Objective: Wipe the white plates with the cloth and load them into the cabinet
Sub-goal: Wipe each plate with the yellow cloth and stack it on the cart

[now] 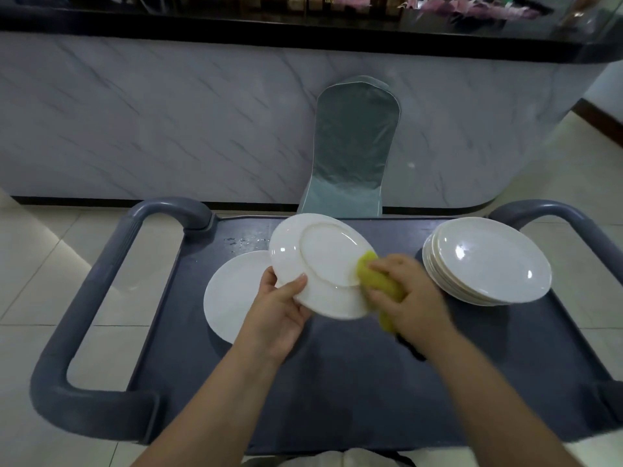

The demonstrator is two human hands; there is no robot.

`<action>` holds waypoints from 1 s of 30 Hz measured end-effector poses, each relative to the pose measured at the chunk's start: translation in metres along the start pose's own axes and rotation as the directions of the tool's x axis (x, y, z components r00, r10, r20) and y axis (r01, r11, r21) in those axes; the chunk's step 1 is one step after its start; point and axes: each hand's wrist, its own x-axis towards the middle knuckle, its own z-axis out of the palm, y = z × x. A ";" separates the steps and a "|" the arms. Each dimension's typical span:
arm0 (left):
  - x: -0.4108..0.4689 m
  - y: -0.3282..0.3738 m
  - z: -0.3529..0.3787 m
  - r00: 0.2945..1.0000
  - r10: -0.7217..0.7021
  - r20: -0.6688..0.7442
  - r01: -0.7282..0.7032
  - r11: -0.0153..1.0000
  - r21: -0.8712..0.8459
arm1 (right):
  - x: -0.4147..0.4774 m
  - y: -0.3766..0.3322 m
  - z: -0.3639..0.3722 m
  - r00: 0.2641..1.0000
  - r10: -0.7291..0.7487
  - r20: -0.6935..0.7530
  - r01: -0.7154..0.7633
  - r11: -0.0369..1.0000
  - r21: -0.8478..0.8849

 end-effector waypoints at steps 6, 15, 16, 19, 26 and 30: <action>0.019 -0.007 0.002 0.994 -0.004 -0.106 0.000 0.999 -0.035 | -0.023 -0.014 0.039 0.996 -0.086 -0.005 0.086 0.994 -0.066; 0.019 -0.010 0.009 0.995 -0.053 -0.084 0.048 0.997 -0.057 | -0.022 -0.027 0.042 0.960 -0.279 0.023 0.280 0.955 -0.095; 0.018 -0.006 0.008 0.997 -0.038 -0.064 0.032 0.995 -0.091 | -0.019 -0.015 0.032 0.985 -0.169 -0.026 0.166 0.981 -0.096; 0.017 -0.004 0.004 0.999 -0.024 -0.041 0.018 0.988 -0.151 | -0.018 0.003 0.014 0.993 0.027 -0.114 -0.036 0.996 -0.084; 0.019 0.003 0.003 1.000 -0.021 0.002 0.021 1.000 -0.017 | -0.019 -0.017 0.038 0.973 -0.231 0.010 0.231 0.973 -0.018; 0.008 0.028 -0.014 0.976 -0.017 0.219 -0.039 0.967 0.250 | 0.005 0.029 -0.013 0.994 0.106 -0.004 -0.104 0.979 0.175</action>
